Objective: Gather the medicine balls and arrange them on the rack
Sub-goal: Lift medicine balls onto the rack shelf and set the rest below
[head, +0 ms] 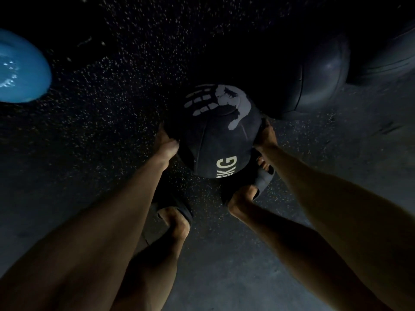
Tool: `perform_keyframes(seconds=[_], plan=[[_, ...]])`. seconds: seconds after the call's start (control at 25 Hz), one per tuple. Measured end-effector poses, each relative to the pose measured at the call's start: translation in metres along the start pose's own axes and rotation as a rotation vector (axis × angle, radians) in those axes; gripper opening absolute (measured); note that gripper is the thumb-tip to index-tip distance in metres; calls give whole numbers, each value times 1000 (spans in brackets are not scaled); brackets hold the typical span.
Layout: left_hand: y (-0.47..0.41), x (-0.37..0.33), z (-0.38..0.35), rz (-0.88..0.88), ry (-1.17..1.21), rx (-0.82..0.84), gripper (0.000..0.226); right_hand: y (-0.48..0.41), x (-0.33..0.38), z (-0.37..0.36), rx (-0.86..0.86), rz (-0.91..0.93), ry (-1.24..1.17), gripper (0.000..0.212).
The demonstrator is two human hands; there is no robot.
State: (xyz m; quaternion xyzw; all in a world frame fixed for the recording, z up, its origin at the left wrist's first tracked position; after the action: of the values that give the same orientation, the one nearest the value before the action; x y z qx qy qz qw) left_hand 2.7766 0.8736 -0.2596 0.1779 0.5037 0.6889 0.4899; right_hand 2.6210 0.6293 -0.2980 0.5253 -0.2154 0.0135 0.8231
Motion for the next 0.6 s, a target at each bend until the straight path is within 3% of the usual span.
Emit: perform_keyframes(seconds=[0.24, 0.44, 0.6], plan=[[68, 2, 56, 3, -2, 53, 57, 103, 12, 5, -77, -25, -133, 36], [175, 10, 133, 62, -42, 65, 48, 240, 44, 16, -102, -9, -367, 38], [290, 15, 217, 5, 84, 17, 43, 373, 92, 29, -151, 58, -452, 35]])
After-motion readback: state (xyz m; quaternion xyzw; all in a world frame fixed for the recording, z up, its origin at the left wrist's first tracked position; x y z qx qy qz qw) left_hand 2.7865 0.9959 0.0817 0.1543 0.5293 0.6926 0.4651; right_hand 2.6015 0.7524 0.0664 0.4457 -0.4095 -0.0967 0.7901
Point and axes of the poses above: each hand's wrist, its own y-axis away from the middle knuckle, its own z-axis out of the back of the hand, x = y × z, the point moved 4 cm from there along -y, towards the middle knuckle, and after that the axes turned 6 degrees about -y, right-handed, at the moved point
